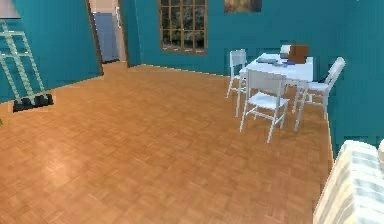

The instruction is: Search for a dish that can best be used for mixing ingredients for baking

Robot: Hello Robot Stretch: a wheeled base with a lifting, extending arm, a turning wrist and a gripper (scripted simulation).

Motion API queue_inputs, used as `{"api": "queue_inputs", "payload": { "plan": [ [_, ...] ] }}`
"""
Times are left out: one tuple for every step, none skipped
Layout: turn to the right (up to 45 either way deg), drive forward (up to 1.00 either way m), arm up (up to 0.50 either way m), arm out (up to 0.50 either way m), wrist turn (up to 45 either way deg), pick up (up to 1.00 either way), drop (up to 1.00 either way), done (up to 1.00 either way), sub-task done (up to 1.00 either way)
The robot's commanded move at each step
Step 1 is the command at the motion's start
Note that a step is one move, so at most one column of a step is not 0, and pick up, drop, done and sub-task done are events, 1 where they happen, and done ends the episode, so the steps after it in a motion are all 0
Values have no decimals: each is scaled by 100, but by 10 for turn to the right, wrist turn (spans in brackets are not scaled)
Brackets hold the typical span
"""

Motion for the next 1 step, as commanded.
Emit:
{"api": "queue_inputs", "payload": {
  "plan": [
    [0,100,0,0,0,0,0,0,0]
  ]
}}
